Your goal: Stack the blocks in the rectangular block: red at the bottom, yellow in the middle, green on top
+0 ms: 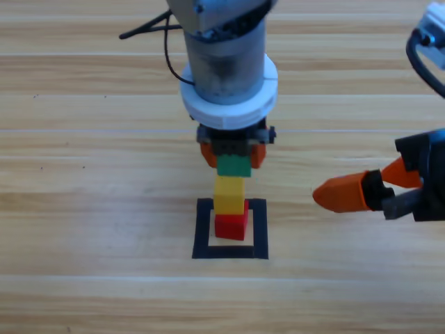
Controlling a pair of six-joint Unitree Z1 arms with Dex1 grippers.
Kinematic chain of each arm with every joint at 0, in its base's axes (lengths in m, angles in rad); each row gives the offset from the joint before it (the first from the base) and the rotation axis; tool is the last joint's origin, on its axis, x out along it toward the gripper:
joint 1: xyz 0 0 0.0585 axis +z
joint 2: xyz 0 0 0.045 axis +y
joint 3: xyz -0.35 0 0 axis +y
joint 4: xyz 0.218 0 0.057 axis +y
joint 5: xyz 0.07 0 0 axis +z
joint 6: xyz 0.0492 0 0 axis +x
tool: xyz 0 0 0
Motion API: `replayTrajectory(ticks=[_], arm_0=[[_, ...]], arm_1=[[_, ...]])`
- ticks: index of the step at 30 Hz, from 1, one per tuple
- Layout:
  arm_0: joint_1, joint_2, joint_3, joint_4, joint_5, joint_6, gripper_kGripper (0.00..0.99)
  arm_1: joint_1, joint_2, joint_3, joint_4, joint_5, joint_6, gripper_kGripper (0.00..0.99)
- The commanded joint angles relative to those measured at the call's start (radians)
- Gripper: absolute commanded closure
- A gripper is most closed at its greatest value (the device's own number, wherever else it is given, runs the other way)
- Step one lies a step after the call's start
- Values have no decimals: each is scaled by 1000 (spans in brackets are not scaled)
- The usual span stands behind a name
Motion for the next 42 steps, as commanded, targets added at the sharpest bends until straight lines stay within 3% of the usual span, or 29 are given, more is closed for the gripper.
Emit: replayTrajectory(ticks=[1, 42], arm_0=[[67, 44, 27, 10, 13, 11, 932], [9, 71, 36, 7, -17, -56, 932]], arm_1=[[-1, -44, 31, -5, 14, -5, 1], [-1, -33, 36, -10, 14, -17, 0]])
